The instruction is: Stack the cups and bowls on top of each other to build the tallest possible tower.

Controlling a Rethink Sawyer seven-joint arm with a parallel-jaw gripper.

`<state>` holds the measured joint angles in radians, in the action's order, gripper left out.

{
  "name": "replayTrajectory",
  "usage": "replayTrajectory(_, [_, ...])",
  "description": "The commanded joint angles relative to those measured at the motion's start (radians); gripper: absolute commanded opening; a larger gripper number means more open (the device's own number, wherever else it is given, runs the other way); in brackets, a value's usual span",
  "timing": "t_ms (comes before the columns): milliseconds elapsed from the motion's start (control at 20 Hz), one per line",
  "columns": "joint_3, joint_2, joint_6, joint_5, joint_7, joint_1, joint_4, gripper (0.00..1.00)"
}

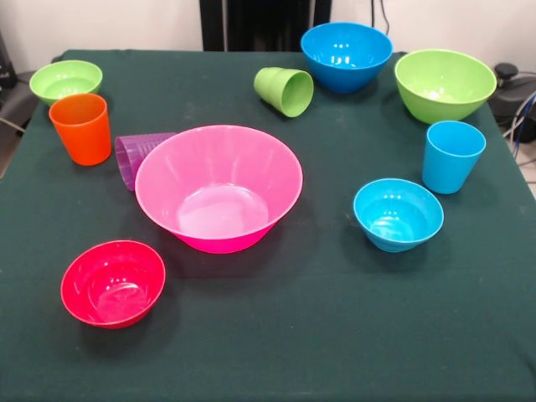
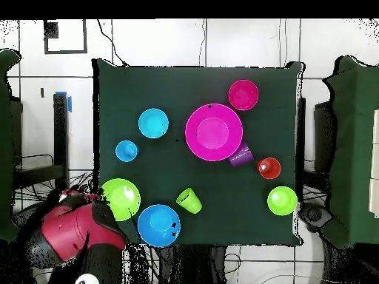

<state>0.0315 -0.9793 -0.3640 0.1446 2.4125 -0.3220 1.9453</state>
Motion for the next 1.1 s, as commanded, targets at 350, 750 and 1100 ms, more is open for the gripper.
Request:
replayTrajectory(350, [0.025,0.072,0.167,0.069,0.100,0.006,0.163,1.00])
replayTrajectory(750, [0.096,0.290,0.424,0.109,0.077,-0.035,0.074,1.00])
replayTrajectory(1100, [0.116,0.398,0.552,0.099,0.046,-0.026,0.043,1.00])
